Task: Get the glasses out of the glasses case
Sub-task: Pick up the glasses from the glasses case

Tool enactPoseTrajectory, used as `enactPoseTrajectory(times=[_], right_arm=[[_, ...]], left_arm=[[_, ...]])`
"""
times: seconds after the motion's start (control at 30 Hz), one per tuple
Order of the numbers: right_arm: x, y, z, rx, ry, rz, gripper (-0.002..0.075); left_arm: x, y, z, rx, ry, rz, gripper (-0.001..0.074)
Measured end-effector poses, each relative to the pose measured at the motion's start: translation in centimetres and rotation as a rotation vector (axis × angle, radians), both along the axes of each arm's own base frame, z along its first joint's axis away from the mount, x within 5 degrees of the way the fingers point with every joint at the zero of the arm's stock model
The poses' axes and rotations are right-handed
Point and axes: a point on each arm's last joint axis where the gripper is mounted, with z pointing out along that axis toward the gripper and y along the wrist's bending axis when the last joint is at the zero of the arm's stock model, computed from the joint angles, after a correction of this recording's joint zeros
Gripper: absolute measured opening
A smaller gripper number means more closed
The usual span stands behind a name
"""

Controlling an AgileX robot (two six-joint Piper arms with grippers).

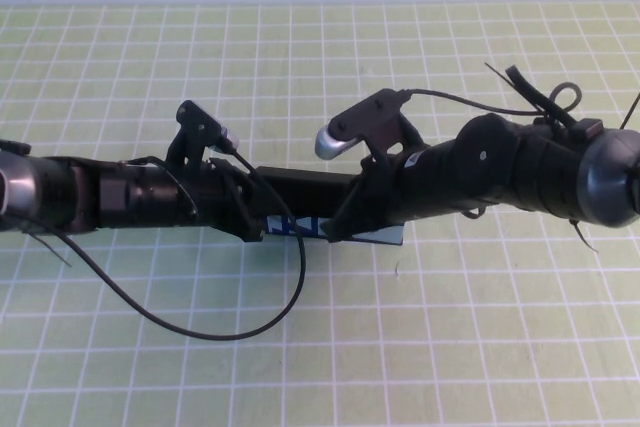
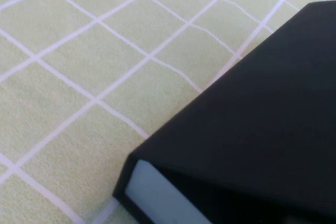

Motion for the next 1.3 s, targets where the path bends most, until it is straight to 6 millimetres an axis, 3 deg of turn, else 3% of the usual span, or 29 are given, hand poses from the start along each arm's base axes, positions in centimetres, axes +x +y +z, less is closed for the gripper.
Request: enactPoseTrajectory(times=[0.27, 0.47, 0.8, 1.1, 1.3], right_arm=[[2.5, -1.2, 1.7, 0.063, -0.121, -0.122, -0.0015], [4.2, -1.0, 2.8, 0.104, -0.191, -0.169, -0.0015], [8.8, -0.4, 0.9, 0.145, -0.014, -0.166, -0.0015], [10.6, 0.0, -1.6, 0.059, 0.216, -0.157, -0.0015], [11.5, 0.3, -1.6, 0.041, 0.265, -0.160, -0.0015]], left_arm=[[-0.2, -0.1, 0.0, -0.010, 0.012, -0.019, -0.0004], [-0.3, -0.1, 0.0, -0.009, 0.012, -0.033, -0.0004], [-0.4, -0.2, 0.0, -0.006, 0.016, -0.049, -0.0004], [-0.4, -0.2, 0.0, -0.006, 0.017, -0.050, -0.0004], [-0.4, -0.2, 0.0, -0.006, 0.017, -0.050, -0.0004]])
